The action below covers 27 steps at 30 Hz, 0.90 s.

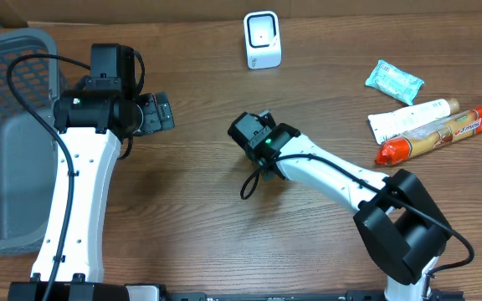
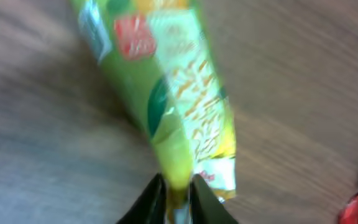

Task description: Scan the item barcode

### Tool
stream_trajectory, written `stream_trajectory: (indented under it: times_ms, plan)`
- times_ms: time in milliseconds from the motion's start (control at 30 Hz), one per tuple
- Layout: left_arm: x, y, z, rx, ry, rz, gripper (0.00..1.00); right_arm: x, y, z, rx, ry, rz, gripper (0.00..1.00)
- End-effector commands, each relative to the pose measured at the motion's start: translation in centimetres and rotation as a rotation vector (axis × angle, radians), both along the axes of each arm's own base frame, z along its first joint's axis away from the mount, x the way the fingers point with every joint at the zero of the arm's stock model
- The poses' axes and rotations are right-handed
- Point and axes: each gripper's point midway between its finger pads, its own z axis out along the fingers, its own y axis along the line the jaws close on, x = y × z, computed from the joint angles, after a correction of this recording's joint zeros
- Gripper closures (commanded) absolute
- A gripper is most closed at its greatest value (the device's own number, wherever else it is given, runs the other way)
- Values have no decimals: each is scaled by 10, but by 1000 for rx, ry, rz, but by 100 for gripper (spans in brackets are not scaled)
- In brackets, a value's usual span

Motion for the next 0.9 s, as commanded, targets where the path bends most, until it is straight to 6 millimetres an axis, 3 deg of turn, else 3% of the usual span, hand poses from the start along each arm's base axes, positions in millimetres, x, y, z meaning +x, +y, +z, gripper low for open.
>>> stream_trajectory:
  times_ms: [0, 100, 200, 367, 500, 600, 867]
  plan:
    - [0, 1, -3, 6, 6, 8, 0, -15, 11, 2, 104, 80, -7, 70]
    - [0, 1, -3, 6, 6, 8, 0, -28, 18, -2, 144, 153, 16, 51]
    - [0, 1, -3, 6, 6, 8, 0, -39, 27, -5, 186, 224, 83, 40]
    - [0, 1, -3, 6, 6, 8, 0, -39, 29, -1, 207, 240, 98, 35]
    - [0, 1, -3, 6, 6, 8, 0, -17, 26, 23, 255, 182, 65, 31]
    - [0, 1, -3, 6, 6, 8, 0, 1, 18, 38, 264, 138, 52, 22]
    - [0, 1, -3, 6, 6, 8, 0, 3, 11, 29, 223, 154, 136, 19]
